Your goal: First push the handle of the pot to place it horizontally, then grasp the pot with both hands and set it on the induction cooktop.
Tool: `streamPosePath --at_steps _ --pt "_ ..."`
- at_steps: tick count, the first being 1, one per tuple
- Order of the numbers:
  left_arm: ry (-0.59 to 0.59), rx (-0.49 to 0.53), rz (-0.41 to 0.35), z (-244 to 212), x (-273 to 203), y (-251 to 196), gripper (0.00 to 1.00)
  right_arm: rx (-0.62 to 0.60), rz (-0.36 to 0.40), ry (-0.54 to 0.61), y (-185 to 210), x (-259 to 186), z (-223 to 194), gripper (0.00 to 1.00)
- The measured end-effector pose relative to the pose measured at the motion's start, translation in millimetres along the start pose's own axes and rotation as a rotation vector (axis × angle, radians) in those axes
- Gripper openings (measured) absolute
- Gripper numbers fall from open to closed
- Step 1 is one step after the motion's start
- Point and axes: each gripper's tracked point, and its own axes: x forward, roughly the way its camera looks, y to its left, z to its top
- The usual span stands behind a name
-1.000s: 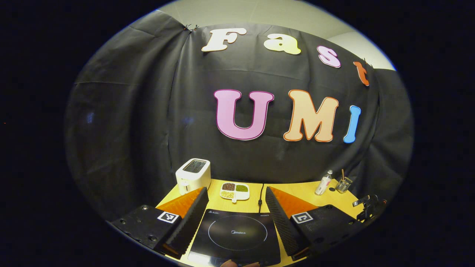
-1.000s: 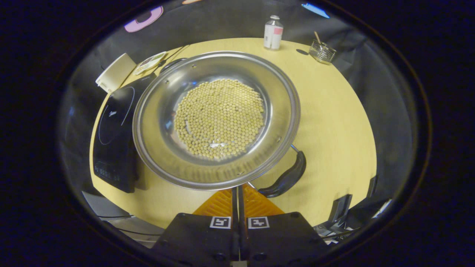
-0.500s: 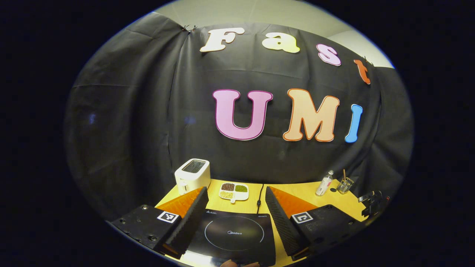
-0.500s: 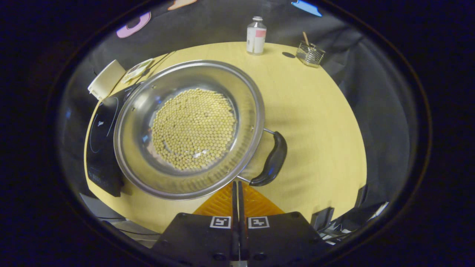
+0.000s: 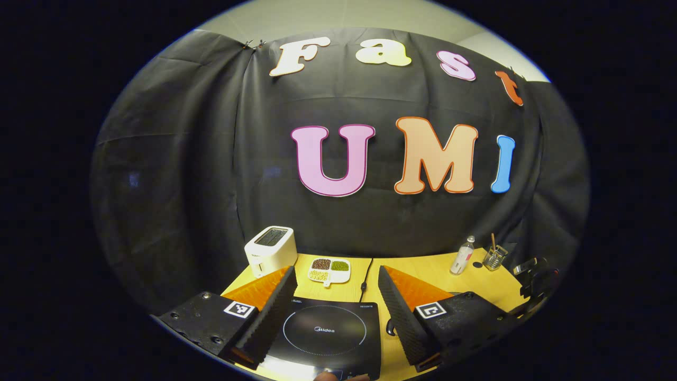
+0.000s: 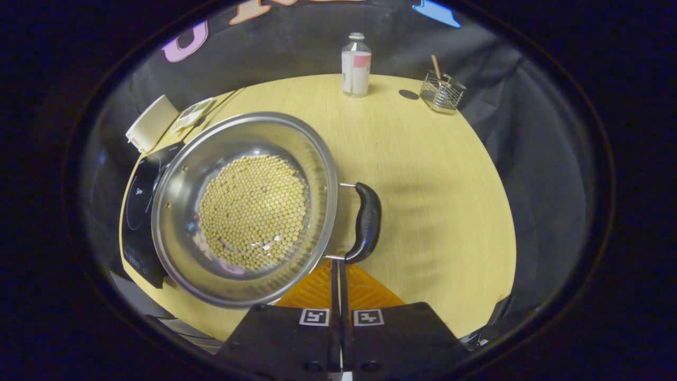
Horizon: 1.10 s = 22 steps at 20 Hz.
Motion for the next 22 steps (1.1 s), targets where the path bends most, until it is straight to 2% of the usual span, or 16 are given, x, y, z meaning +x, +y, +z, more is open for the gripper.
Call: streamPosePath --at_steps 1,2,3,5,7,8,9,10,11,12,14,15,16,18,21,22 --pt "0.000 0.014 0.001 0.9 -0.9 -5.0 0.90 0.004 0.009 -0.008 -1.7 2.0 3.2 0.00" --pt "0.004 0.024 0.000 -0.9 -1.9 -10.9 0.95 0.010 0.018 -0.015 -2.8 3.6 7.2 0.03" --pt "0.015 0.030 -0.003 -3.5 -1.5 -17.3 0.90 0.014 0.027 -0.023 -3.6 3.9 9.1 0.02" --pt "0.042 0.023 -0.004 -15.2 -0.2 -29.4 0.90 -0.003 0.037 -0.054 -3.0 2.8 10.1 0.02" --pt "0.081 0.004 -0.020 -30.5 5.0 -44.6 0.95 -0.061 0.026 -0.101 -3.8 -2.2 11.5 0.00" --pt "0.103 -0.001 -0.038 -39.3 6.7 -53.4 0.95 -0.088 0.005 -0.129 -7.5 -6.8 13.7 0.02" --pt "0.131 -0.002 -0.060 -49.1 9.6 -62.6 0.95 -0.097 -0.020 -0.164 -12.4 -13.3 18.8 0.00" --pt "0.152 0.009 -0.079 -56.1 11.5 -68.4 0.94 -0.084 -0.033 -0.198 -15.8 -19.6 26.1 0.03" --pt "0.174 0.023 -0.096 -64.2 15.2 -73.1 0.90 -0.060 -0.025 -0.229 -13.7 -26.1 30.9 0.00" --pt "0.195 0.032 -0.112 -71.9 18.1 -78.1 0.94 -0.033 -0.010 -0.257 -11.4 -31.4 38.1 0.03" --pt "0.233 0.013 -0.145 -83.7 21.7 -86.4 0.93 -0.003 0.001 -0.277 -10.0 -32.5 45.8 0.06" --pt "0.248 0.000 -0.159 -88.1 24.3 -90.6 0.94 0.004 -0.008 -0.281 -13.1 -31.3 47.9 0.17" --pt "0.261 -0.009 -0.166 -93.5 27.2 -92.3 0.94 0.014 -0.009 -0.286 -14.6 -31.6 52.7 0.19" --pt "0.284 -0.005 -0.171 -102.4 33.1 -94.5 0.94 0.039 -0.015 -0.312 -16.3 -33.0 62.9 0.35" --pt "0.336 0.004 -0.196 -123.6 39.5 -102.5 0.94 0.050 -0.016 -0.281 -16.1 -22.1 62.0 0.70" --pt "0.353 -0.004 -0.213 -131.6 42.6 -107.7 0.94 0.045 -0.018 -0.274 -15.8 -17.5 63.1 0.71"
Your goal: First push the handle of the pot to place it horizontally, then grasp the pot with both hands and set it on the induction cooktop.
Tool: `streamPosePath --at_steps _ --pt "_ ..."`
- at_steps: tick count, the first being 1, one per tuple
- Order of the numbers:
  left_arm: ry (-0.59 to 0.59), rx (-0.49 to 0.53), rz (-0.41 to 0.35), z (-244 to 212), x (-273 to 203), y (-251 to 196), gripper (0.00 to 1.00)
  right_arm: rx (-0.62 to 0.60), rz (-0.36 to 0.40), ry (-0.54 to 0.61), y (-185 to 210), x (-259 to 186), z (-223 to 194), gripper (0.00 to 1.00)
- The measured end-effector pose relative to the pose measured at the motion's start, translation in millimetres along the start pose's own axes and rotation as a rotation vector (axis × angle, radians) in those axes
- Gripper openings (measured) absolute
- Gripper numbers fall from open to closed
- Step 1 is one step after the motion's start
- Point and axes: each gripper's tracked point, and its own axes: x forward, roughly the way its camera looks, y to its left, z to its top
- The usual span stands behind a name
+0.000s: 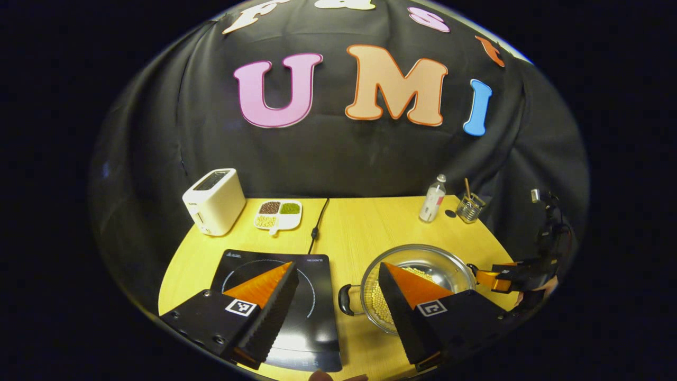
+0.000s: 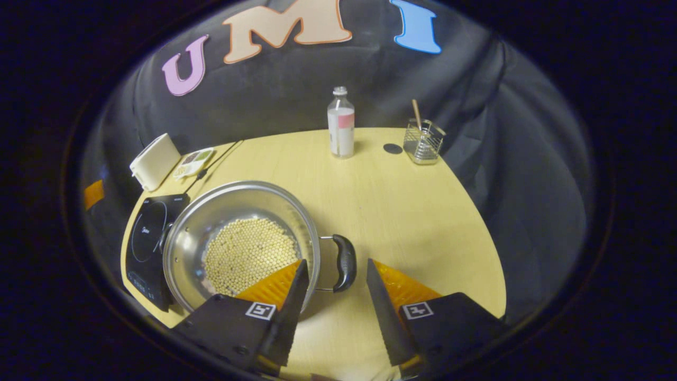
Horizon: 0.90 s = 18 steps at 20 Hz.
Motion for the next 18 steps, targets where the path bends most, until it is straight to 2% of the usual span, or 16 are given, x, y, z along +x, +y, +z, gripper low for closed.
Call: streamPosePath --at_steps 2,6,11,18 --pt "0.058 -0.026 -0.030 -19.2 14.0 -8.3 0.94 -0.009 0.001 0.012 1.9 6.1 -1.4 0.75" --pt "0.187 -0.038 -0.043 -61.9 43.8 -6.6 0.94 0.003 -0.003 0.041 3.1 21.0 -2.9 0.89" --pt "0.278 -0.047 -0.054 -88.7 67.0 -7.8 0.94 0.010 0.003 0.065 2.2 31.0 -6.1 0.89" --pt "0.349 -0.075 -0.058 -111.8 92.0 -9.1 0.94 0.005 0.017 0.090 7.4 43.6 -10.1 0.89"
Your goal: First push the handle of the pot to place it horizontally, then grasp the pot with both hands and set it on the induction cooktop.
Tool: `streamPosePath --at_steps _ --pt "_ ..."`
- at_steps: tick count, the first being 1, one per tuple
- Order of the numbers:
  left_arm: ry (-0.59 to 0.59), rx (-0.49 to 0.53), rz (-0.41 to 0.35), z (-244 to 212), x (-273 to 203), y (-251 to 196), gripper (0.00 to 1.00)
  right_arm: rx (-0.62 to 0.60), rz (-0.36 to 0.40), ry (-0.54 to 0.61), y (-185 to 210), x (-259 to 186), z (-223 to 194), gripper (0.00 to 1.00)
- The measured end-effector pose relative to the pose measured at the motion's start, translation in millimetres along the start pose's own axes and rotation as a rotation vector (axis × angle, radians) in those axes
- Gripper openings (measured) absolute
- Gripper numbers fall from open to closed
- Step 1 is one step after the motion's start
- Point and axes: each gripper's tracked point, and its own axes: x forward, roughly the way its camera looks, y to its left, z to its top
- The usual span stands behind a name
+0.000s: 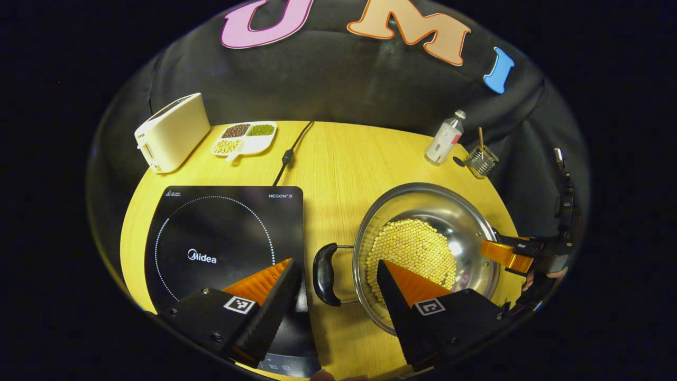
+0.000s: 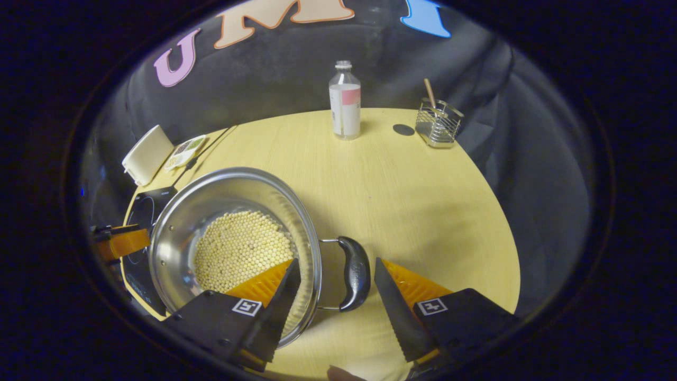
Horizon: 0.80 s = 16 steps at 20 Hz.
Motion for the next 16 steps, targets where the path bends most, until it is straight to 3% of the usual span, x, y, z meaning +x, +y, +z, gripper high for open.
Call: streamPosePath --at_steps 4,6,9,14,16 --pt "0.045 0.003 0.038 -8.7 18.3 7.7 0.92 -0.004 0.004 0.020 3.3 7.8 -4.0 0.90" --pt "0.033 0.021 0.029 -1.9 23.2 4.7 0.84 -0.003 0.002 0.035 5.2 12.9 -8.8 0.89" --pt "0.053 0.067 0.031 -1.7 25.7 -1.0 0.85 0.023 0.008 0.057 8.1 18.2 -15.4 0.89" --pt "0.094 0.039 0.023 -13.8 39.5 -10.1 0.88 0.031 0.008 0.073 3.1 19.9 -21.1 0.89" --pt "0.108 0.067 0.032 -13.3 44.6 -12.4 0.85 0.036 0.005 0.081 2.4 20.8 -22.6 0.89"
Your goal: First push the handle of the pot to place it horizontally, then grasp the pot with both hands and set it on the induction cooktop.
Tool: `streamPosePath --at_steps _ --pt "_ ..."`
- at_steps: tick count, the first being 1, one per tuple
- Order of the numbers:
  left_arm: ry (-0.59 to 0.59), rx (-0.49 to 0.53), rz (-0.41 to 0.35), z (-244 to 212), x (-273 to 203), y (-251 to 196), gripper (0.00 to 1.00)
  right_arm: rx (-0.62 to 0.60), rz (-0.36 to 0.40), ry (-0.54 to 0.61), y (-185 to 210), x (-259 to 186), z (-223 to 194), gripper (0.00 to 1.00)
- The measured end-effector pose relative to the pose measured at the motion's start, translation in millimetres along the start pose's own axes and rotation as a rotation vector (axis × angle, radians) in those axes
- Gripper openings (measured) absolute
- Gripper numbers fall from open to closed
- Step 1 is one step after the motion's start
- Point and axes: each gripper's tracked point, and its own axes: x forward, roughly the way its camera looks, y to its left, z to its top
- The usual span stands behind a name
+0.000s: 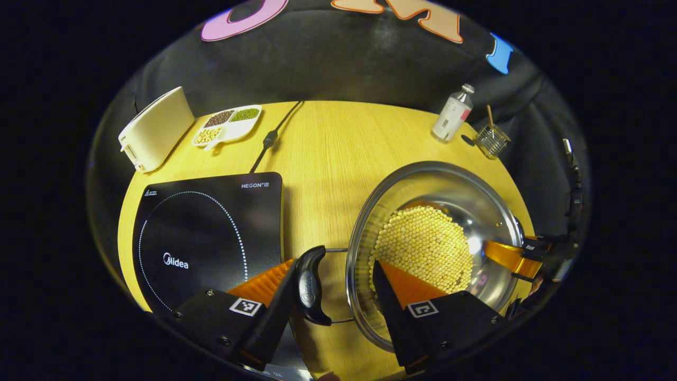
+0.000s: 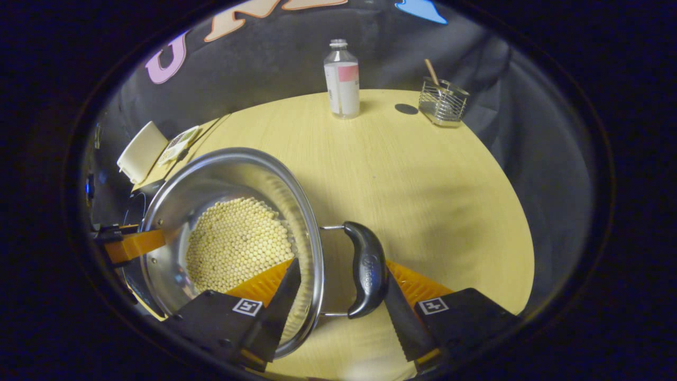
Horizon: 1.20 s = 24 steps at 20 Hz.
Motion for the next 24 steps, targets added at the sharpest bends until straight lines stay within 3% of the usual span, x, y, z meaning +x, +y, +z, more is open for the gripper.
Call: streamPosePath --at_steps 1,2,3,4,6,7,8,11,12,13,15,16,24 --pt "0.013 0.020 0.015 -3.1 2.4 1.9 0.90 -0.001 -0.005 -0.009 -1.6 -0.5 1.4 0.85" --pt "0.012 0.038 0.022 -2.7 4.9 1.3 0.83 -0.005 -0.015 -0.019 -3.3 0.4 3.9 0.83" --pt "0.015 0.048 0.027 -2.5 7.5 -0.1 0.82 -0.009 -0.022 -0.014 -3.8 0.0 2.0 0.87" --pt "0.013 0.054 0.029 -3.0 9.7 -0.7 0.82 -0.014 -0.030 -0.006 -5.2 1.8 -0.5 0.82" --pt "0.014 0.064 0.026 -3.3 15.2 -2.2 0.86 -0.011 -0.051 -0.002 -11.2 -1.9 0.0 0.80" --pt "0.028 0.077 0.036 -4.4 17.5 0.3 0.82 0.011 -0.043 0.004 -13.9 0.7 -2.4 0.80" --pt "0.029 0.077 0.026 -5.0 16.2 -0.6 0.80 0.043 -0.026 0.008 -14.5 3.0 -1.4 0.72" --pt "0.031 0.017 -0.037 -3.1 14.9 -1.6 0.68 0.135 0.039 0.046 -11.5 1.6 -2.2 0.58" --pt "0.047 -0.021 -0.055 -5.7 11.7 -2.2 0.65 0.150 0.053 0.056 -11.1 -4.8 -3.1 0.59" --pt "0.079 -0.049 -0.067 -13.2 8.4 -3.6 0.61 0.140 0.057 0.059 -10.5 -6.7 -5.4 0.48" --pt "0.098 -0.067 -0.075 -22.3 -2.1 -2.7 0.58 0.114 0.060 0.052 -9.2 -15.6 -10.7 0.55" --pt "0.090 -0.069 -0.074 -22.7 -9.3 -1.0 0.56 0.123 0.069 0.051 -6.5 -21.2 -11.1 0.48" --pt "-0.001 -0.057 -0.020 -9.6 -73.5 34.8 0.58 0.124 0.166 -0.017 39.4 -59.2 1.5 0.48"
